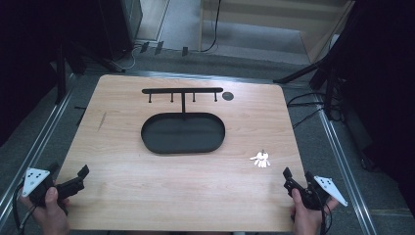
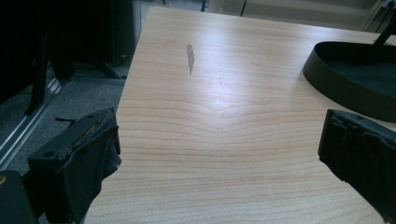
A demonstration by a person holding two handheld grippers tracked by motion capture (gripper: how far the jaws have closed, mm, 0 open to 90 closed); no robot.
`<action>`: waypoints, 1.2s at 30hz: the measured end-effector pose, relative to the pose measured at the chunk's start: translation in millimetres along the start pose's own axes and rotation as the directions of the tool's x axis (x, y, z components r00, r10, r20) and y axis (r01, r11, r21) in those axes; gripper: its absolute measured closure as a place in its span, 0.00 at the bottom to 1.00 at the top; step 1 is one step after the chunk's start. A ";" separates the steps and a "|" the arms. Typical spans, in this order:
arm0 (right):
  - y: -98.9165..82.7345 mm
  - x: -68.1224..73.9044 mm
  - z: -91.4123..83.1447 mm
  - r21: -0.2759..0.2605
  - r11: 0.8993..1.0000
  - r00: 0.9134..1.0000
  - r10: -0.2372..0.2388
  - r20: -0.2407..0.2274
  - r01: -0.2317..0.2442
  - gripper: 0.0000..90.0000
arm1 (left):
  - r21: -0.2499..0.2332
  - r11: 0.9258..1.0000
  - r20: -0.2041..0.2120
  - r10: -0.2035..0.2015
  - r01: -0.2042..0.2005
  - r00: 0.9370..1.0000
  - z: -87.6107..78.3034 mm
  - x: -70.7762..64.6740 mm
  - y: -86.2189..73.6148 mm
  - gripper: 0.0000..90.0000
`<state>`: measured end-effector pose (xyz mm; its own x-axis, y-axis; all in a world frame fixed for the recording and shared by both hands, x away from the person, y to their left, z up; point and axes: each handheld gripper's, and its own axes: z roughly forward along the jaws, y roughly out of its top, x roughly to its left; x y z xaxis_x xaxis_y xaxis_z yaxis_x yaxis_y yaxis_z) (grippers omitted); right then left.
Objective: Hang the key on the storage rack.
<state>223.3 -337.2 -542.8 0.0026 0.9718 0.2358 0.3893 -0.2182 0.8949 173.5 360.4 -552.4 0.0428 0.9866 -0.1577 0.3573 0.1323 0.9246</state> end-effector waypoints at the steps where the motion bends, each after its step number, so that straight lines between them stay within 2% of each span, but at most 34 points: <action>1: 0.5 2.8 0.7 0.007 1.000 1.000 -0.023 0.002 0.023 0.16 | -0.002 1.000 -0.004 -0.002 0.002 1.000 -0.4 0.3 0.0 0.00; 5: 3.1 11.3 -0.6 0.032 0.998 0.998 -0.051 0.026 0.050 0.20 | -0.004 1.000 -0.008 0.002 -0.002 1.000 -0.2 -0.5 -0.1 0.00; 7: 6.4 15.4 -1.7 0.040 0.996 0.996 -0.084 -0.002 0.084 0.32 | -0.001 1.000 -0.008 0.004 -0.004 1.000 0.0 -0.9 0.0 0.00; 8: 6.4 15.4 -1.7 0.040 0.996 0.996 -0.084 -0.002 0.084 0.32 | -0.001 1.000 -0.008 0.004 -0.004 1.000 0.0 -0.9 0.0 0.00; 9: 11.2 19.1 -3.9 0.046 0.995 0.995 -0.092 -0.032 0.094 0.31 | -0.003 1.000 -0.006 0.005 -0.005 1.000 -0.1 -0.9 -0.2 0.00; 10: 11.2 19.1 -3.9 0.046 0.995 0.995 -0.092 -0.032 0.094 0.31 | -0.001 1.000 -0.006 0.005 -0.005 1.000 -0.2 -0.9 -0.1 0.00; 11: 15.4 21.8 -6.3 0.042 0.993 0.994 -0.107 -0.009 0.107 0.30 | 0.000 1.000 -0.006 0.003 -0.003 1.000 0.1 -0.7 0.0 0.00; 15: 21.2 23.1 -8.9 0.047 0.994 0.995 -0.101 -0.002 0.101 0.30 | -0.003 1.000 -0.007 0.000 -0.001 1.000 -0.2 -0.5 -0.1 0.00; 18: 30.3 28.2 -11.7 0.097 0.985 0.990 -0.142 0.016 0.140 0.30 | 0.000 1.000 -0.012 0.007 -0.007 1.000 -0.1 -1.6 0.0 0.00; 26: 53.7 36.4 -11.2 0.170 0.972 0.986 -0.167 0.021 0.161 0.30 | 0.002 1.000 -0.008 0.004 -0.004 1.000 0.1 -0.9 0.1 0.00; 28: 60.7 41.2 -7.2 0.205 0.963 0.983 -0.182 0.023 0.173 0.30 | 0.001 1.000 -0.008 0.004 -0.004 1.000 0.1 -0.9 0.1 0.00; 29: 67.0 46.4 -2.4 0.239 0.953 0.982 -0.190 0.005 0.184 0.30 | 0.001 1.000 -0.008 0.004 -0.004 1.000 0.2 -0.9 0.1 0.00; 32: 73.7 56.2 5.4 0.294 0.934 0.977 -0.212 -0.003 0.203 0.30 | 0.001 1.000 -0.007 0.002 -0.002 1.000 0.3 -0.7 0.1 0.00; 34: 77.7 63.2 12.6 0.336 0.917 0.975 -0.224 -0.011 0.214 0.30 | 0.003 1.000 -0.007 0.002 -0.002 1.000 0.3 -0.4 0.2 0.00; 35: 77.7 63.2 12.6 0.336 0.917 0.975 -0.224 -0.011 0.214 0.30 | 0.003 1.000 -0.007 0.002 -0.002 1.000 0.3 -0.4 0.2 0.00; 36: 81.6 70.6 22.6 0.383 0.897 0.971 -0.237 -0.005 0.221 0.30 | 0.002 1.000 -0.006 -0.001 0.001 1.000 0.3 0.0 0.1 0.00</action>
<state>276.1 -284.3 -461.7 -0.0942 0.9954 0.0185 0.7029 0.0533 0.7093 173.9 360.3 -552.4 0.0368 0.9870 -0.1567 0.3593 0.1332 0.9237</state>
